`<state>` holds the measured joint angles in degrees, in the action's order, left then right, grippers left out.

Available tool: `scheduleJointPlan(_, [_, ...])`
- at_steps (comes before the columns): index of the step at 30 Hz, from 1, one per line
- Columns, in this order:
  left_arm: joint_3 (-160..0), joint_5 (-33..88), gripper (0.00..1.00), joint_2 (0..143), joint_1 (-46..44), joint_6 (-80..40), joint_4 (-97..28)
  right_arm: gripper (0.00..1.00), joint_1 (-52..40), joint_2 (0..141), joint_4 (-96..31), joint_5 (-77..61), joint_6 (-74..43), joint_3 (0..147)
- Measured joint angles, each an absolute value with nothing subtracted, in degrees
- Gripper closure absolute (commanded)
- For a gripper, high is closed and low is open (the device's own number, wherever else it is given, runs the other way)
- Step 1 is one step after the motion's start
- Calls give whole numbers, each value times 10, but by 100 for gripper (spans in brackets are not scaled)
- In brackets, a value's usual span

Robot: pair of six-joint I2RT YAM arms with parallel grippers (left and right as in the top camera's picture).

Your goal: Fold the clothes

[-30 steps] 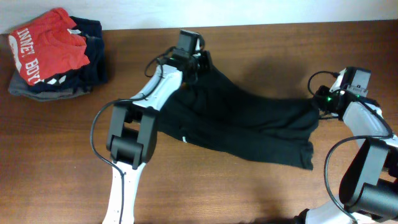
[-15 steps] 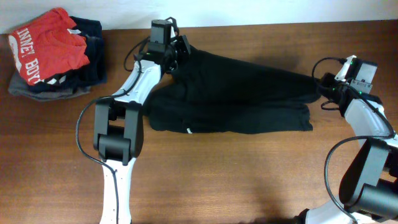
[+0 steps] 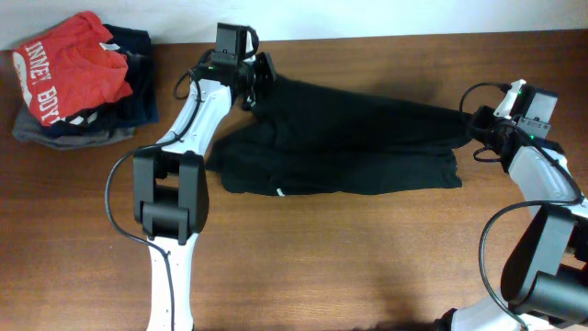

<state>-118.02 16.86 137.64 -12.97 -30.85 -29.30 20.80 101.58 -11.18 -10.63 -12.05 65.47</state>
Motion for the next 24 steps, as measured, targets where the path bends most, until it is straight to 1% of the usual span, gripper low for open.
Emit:
scheduleJointPlan(7, [-1181, 137, 99, 1324, -130, -298, -436, 96, 208, 1016, -124, -110, -121, 655])
scheduleJointPlan(15, [-1181, 128, 99, 1290, -130, -272, -505, 96, 208, 1016, -152, -111, -120, 655])
scheduleJointPlan(24, [-1181, 95, 99, 1219, -144, -258, -628, 96, 207, 1016, -170, -105, -121, 655])
